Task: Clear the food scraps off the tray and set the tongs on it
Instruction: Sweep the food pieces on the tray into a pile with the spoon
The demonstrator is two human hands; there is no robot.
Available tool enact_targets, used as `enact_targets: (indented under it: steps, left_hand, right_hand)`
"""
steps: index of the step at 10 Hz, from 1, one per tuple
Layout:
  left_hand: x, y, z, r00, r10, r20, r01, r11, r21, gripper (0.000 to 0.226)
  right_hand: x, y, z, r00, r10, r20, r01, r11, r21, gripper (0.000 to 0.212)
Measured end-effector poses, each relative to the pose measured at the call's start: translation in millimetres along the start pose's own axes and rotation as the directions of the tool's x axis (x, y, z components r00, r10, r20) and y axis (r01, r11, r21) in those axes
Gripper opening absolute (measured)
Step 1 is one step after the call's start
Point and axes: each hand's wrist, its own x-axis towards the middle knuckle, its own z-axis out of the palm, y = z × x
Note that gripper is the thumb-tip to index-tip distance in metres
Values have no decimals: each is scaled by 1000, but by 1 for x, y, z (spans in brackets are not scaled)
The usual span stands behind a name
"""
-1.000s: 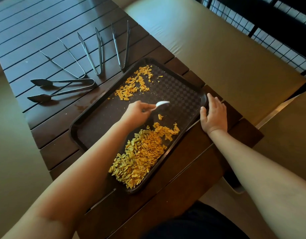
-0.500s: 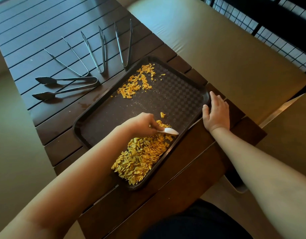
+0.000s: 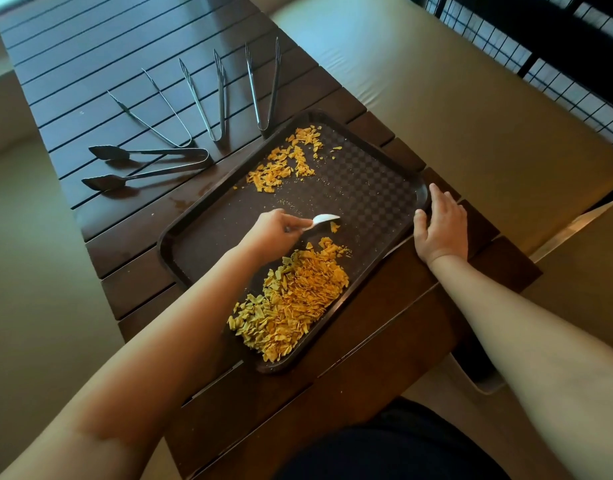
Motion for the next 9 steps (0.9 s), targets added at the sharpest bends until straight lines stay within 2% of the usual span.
enact_targets:
  steps: [1, 2, 3, 4, 5, 6, 8, 9]
  left_hand:
    - [-6, -3, 0, 996, 9, 87, -8, 1000, -19, 26]
    - [-14, -4, -4, 983, 37, 180, -52, 996, 77, 24]
    - [-15, -2, -7, 985, 62, 161, -70, 996, 45, 23]
    - [-6, 4, -5, 999, 52, -6, -53, 997, -57, 26]
    - [3, 11, 2, 998, -3, -67, -2, 998, -70, 28]
    - [4, 17, 5, 998, 11, 59, -8, 999, -45, 26]
    - [-8, 16, -2, 954, 36, 297, -69, 992, 101, 23]
    - [-5, 14, -8, 958, 41, 283, -66, 994, 82, 23]
  right_hand:
    - [1, 0, 0, 1000, 0, -1, 0, 1000, 0, 64]
    - [1, 1, -1, 1000, 0, 1, 0, 1000, 0, 64]
    - [1, 1, 1, 1000, -2, 1, 2, 1000, 0, 64]
    - [1, 2, 1, 1000, 0, 5, 0, 1000, -6, 64]
    - [0, 1, 0, 1000, 3, 11, -3, 1000, -7, 64]
    - [1, 2, 0, 1000, 4, 9, -4, 1000, -8, 64]
    - [1, 3, 1, 1000, 2, 12, -2, 1000, -12, 63]
    - [1, 2, 1, 1000, 0, 9, 0, 1000, -14, 63]
